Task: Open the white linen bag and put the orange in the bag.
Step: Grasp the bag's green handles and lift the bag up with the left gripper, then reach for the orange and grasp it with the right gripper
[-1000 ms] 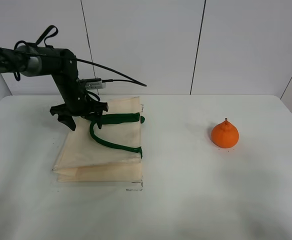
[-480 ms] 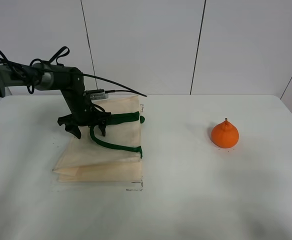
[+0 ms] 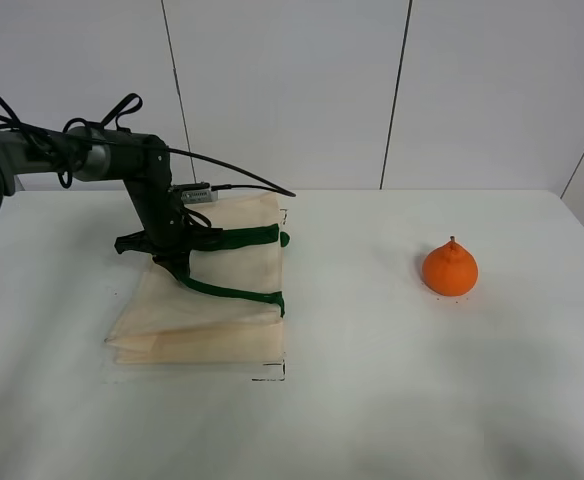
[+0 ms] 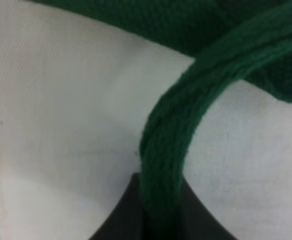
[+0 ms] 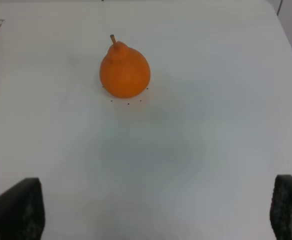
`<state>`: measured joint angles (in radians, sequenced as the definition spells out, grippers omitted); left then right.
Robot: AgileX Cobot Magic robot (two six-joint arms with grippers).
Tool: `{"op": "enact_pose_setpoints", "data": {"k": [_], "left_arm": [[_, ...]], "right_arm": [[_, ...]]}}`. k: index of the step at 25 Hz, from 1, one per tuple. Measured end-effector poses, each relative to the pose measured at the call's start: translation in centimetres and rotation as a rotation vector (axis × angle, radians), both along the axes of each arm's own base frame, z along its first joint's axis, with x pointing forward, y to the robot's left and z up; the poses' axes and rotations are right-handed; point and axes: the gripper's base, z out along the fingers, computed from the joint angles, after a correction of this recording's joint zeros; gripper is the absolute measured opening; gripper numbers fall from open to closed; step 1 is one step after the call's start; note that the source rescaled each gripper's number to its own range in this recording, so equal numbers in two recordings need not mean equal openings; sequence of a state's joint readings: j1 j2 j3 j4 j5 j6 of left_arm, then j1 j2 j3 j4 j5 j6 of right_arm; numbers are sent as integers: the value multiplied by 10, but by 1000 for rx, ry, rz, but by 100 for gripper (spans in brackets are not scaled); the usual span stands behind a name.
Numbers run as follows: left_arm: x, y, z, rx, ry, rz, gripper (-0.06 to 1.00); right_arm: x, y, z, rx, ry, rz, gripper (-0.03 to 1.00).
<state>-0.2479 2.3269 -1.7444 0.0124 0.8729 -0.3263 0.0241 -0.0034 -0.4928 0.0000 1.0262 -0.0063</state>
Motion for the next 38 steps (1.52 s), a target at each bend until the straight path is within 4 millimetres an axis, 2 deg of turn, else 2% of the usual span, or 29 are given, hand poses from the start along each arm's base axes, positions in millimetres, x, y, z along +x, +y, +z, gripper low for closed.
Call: {"op": "enact_pose_setpoints", "data": {"k": [2, 4, 9, 12, 18, 22, 26, 28, 30, 33, 36, 37, 38], "left_arm": [[3, -1, 15, 0, -1, 0, 0], [8, -3, 40, -6, -23, 0, 0], [10, -6, 125, -53, -112, -52, 0], [7, -9, 175, -117, -225, -86, 0], [-23, -10, 251, -201, -389, -115, 0], [-48, -9, 292, -221, -480, -137, 0], [-63, -8, 312, -228, -528, -148, 0], [-64, -7, 314, -228, -533, -149, 0], [-64, -7, 314, -228, -533, -150, 0], [-64, -8, 313, -228, -532, -150, 0], [-64, -8, 313, -228, -532, -151, 0], [-64, -8, 313, -228, -532, -151, 0], [-64, -8, 313, -228, -532, -151, 0]], "right_arm": [[0, 0, 0, 0, 0, 0, 100], [0, 0, 0, 0, 0, 0, 100], [0, 0, 0, 0, 0, 0, 100], [0, 0, 0, 0, 0, 0, 100], [3, 0, 0, 0, 21, 0, 100], [29, 1, 12, -3, 137, 0, 100], [86, 4, 37, 25, 238, 11, 100], [123, 7, 43, 49, 300, 20, 100], [168, 10, 51, 61, 358, 32, 100], [238, 12, 45, 62, 472, 37, 100], [305, 15, 28, 52, 620, 48, 100], [322, 15, 25, 50, 659, 53, 100], [339, 16, 13, 51, 726, 55, 100]]}}
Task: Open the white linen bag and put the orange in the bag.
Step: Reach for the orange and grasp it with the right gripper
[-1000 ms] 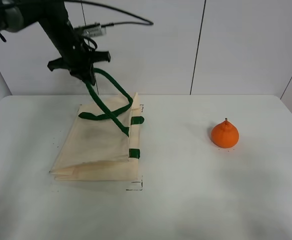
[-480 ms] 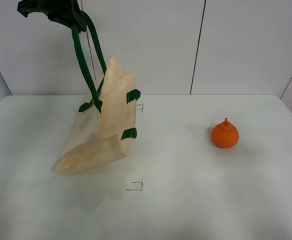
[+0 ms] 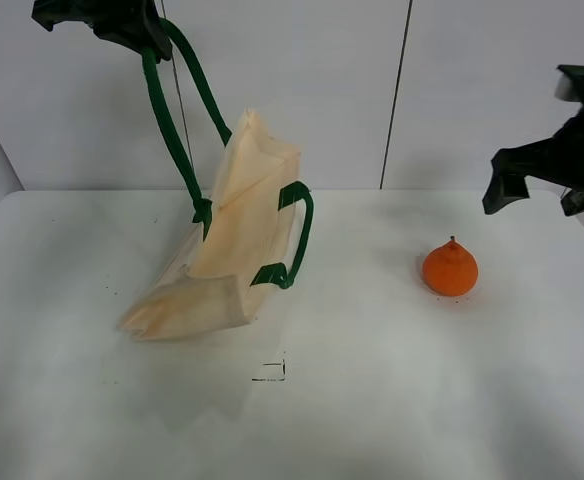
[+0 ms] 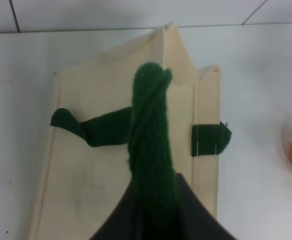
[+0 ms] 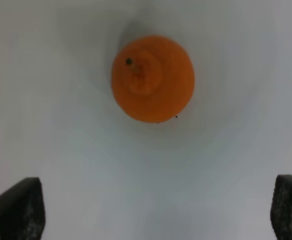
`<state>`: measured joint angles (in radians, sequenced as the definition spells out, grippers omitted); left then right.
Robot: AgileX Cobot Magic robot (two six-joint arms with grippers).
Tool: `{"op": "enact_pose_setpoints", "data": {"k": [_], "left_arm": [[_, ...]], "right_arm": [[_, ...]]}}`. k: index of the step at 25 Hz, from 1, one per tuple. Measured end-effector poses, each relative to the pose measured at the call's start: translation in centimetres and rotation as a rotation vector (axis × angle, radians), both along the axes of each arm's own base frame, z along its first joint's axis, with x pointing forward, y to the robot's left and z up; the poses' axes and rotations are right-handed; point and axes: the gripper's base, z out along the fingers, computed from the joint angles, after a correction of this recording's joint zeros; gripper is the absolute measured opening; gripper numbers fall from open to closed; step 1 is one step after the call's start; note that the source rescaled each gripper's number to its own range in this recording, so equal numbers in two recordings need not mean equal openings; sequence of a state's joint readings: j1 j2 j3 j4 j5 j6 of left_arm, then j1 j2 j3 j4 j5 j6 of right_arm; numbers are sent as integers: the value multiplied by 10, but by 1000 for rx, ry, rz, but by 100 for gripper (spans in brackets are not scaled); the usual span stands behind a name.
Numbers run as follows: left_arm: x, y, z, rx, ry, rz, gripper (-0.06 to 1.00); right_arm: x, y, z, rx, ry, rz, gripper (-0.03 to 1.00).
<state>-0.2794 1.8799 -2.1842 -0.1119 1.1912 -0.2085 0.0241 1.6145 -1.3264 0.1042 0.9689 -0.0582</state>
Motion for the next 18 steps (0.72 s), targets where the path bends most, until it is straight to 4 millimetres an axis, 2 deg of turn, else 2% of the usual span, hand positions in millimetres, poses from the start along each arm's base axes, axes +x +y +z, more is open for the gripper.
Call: {"op": "enact_pose_setpoints", "data": {"k": [2, 4, 8, 14, 18], "left_arm": [[0, 0, 0, 0, 0, 0, 0], [0, 0, 0, 0, 0, 0, 0], [0, 0, 0, 3, -2, -6, 0], [0, 0, 0, 5, -3, -9, 0], [0, 0, 0, 5, -3, -9, 0]], "right_arm": [[31, 1, -16, 1, 71, 5, 100], [57, 2, -40, 1, 137, 8, 100], [90, 3, -85, 5, 210, 7, 100], [108, 7, -143, 42, 265, -4, 100], [112, 7, -160, 42, 256, -6, 100]]}}
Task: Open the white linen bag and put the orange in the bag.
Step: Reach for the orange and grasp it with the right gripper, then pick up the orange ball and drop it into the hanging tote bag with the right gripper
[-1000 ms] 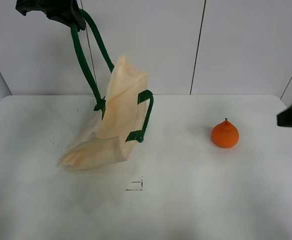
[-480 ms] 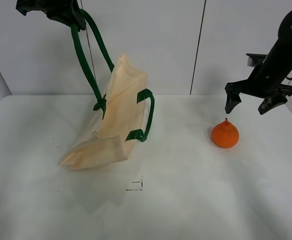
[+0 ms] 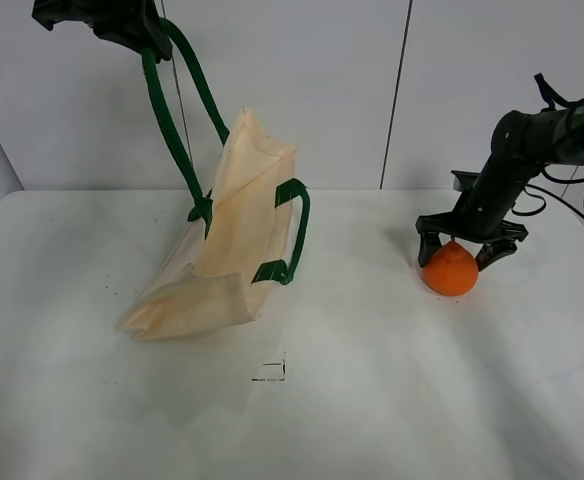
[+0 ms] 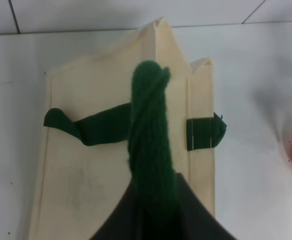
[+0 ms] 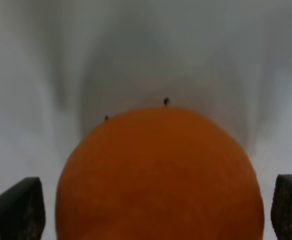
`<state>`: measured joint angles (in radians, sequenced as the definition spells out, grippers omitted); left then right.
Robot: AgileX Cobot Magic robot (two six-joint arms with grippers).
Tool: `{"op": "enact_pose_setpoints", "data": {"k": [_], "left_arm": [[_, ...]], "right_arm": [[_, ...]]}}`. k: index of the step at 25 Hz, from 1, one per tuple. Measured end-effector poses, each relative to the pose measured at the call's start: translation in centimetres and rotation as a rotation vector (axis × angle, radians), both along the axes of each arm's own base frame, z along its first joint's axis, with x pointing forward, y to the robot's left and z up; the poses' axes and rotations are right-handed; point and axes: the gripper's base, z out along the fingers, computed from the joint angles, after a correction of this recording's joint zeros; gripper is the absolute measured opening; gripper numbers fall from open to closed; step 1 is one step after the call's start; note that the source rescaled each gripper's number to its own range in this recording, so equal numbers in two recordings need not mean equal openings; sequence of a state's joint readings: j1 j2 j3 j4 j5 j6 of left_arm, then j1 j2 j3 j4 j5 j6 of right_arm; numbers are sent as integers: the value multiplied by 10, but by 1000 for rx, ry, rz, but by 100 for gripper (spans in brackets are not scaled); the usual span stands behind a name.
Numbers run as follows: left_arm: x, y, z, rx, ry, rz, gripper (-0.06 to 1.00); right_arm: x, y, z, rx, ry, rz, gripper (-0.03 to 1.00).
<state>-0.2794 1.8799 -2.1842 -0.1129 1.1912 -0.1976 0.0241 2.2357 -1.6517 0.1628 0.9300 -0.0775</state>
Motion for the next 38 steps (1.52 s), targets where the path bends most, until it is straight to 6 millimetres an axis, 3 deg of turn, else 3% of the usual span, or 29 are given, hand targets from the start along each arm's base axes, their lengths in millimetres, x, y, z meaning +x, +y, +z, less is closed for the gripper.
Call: {"op": "enact_pose_setpoints", "data": {"k": [3, 6, 9, 10, 11, 14, 16, 20, 22, 25, 28, 32, 35, 38], "left_arm": [[0, 0, 0, 0, 0, 0, 0], [0, 0, 0, 0, 0, 0, 0], [0, 0, 0, 0, 0, 0, 0], [0, 0, 0, 0, 0, 0, 0], [0, 0, 0, 1, 0, -1, 0], [0, 0, 0, 2, -1, -2, 0], [0, 0, 0, 2, -1, -2, 0], [0, 0, 0, 2, -1, -3, 0], [0, 0, 0, 2, -1, -3, 0], [0, 0, 0, 2, -1, -3, 0], [0, 0, 0, 2, -1, -3, 0], [0, 0, 0, 2, -1, -3, 0], [0, 0, 0, 2, -1, -3, 0], [0, 0, 0, 2, -1, -3, 0]], "right_arm": [[1, 0, 0, -4, -11, 0, 94], [1, 0, -2, -4, -5, 1, 71], [1, 0, -2, -5, -1, 18, 18], [2, 0, -1, -3, -3, 29, 5], [2, 1, 2, 1, -5, 34, 0], [4, 4, 17, 34, -15, 52, 1], [8, 8, 39, 85, -52, 55, 1], [13, 28, 112, 280, -214, 42, 1], [12, 47, 149, 370, -311, 78, 1], [7, 89, 177, 482, -381, 147, 1], [-2, 136, 178, 529, -388, 222, 1], [-12, 194, 160, 554, -372, 299, 1], [-17, 227, 136, 560, -351, 331, 1], [-17, 246, 110, 552, -326, 337, 1]]}}
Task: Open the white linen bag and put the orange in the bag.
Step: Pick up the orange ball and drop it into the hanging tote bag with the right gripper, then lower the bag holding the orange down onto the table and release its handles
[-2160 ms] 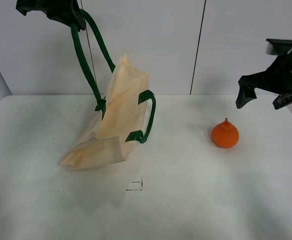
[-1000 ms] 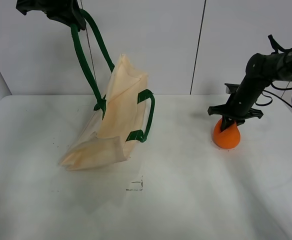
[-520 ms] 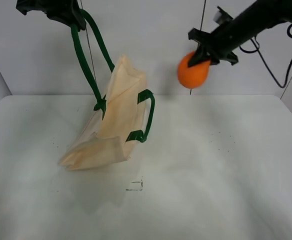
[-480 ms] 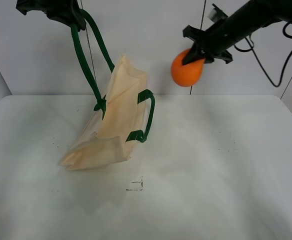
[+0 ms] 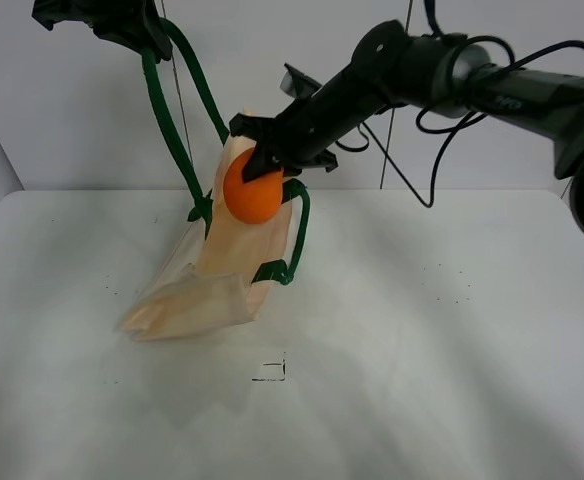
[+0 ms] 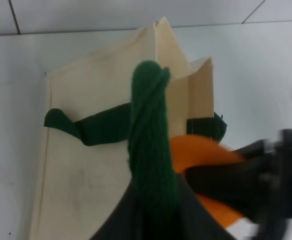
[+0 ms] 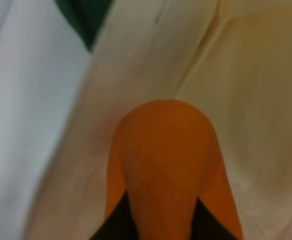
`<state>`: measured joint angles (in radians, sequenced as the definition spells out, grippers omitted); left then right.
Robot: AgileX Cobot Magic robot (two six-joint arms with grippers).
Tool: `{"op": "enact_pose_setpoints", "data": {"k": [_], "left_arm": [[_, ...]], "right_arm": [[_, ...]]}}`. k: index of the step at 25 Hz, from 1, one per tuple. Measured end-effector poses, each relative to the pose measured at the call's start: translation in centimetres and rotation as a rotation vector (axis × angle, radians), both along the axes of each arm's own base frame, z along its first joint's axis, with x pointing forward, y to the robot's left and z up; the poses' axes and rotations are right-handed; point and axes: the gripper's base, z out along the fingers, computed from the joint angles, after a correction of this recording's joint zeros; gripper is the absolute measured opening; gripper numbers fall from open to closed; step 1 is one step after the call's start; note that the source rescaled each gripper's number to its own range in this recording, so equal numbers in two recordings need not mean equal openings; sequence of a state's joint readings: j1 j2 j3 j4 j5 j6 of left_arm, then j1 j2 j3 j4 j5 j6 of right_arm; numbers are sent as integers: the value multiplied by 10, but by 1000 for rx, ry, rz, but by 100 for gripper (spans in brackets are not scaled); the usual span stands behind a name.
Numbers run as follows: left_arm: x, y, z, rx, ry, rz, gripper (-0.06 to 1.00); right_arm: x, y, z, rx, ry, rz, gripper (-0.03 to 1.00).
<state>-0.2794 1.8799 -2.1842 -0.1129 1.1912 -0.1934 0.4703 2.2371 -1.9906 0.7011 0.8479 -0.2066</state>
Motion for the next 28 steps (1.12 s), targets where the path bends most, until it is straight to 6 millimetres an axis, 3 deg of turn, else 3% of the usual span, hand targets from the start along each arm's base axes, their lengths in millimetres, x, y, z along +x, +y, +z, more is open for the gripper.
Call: {"op": "enact_pose_setpoints", "data": {"k": [2, 3, 4, 7, 10, 14, 20, 24, 28], "left_arm": [[0, 0, 0, 0, 0, 0, 0], [0, 0, 0, 0, 0, 0, 0], [0, 0, 0, 0, 0, 0, 0], [0, 0, 0, 0, 0, 0, 0], [0, 0, 0, 0, 0, 0, 0], [1, 0, -1, 1, 2, 0, 0], [1, 0, -1, 1, 2, 0, 0], [1, 0, -1, 1, 2, 0, 0], [1, 0, -1, 1, 2, 0, 0]], "right_arm": [[2, 8, -18, -3, 22, -5, 2], [3, 11, -24, 4, 32, -12, 9], [3, 13, -30, 8, 41, -14, 20], [3, 17, -36, 4, 41, -6, 74], [3, 17, -35, -33, 21, 13, 94], [4, 7, -23, -180, 26, 32, 99], [7, -26, -16, -551, 30, -13, 100], [19, -51, -22, -613, 46, -62, 100], [36, -91, -24, -621, 77, -142, 100]]}}
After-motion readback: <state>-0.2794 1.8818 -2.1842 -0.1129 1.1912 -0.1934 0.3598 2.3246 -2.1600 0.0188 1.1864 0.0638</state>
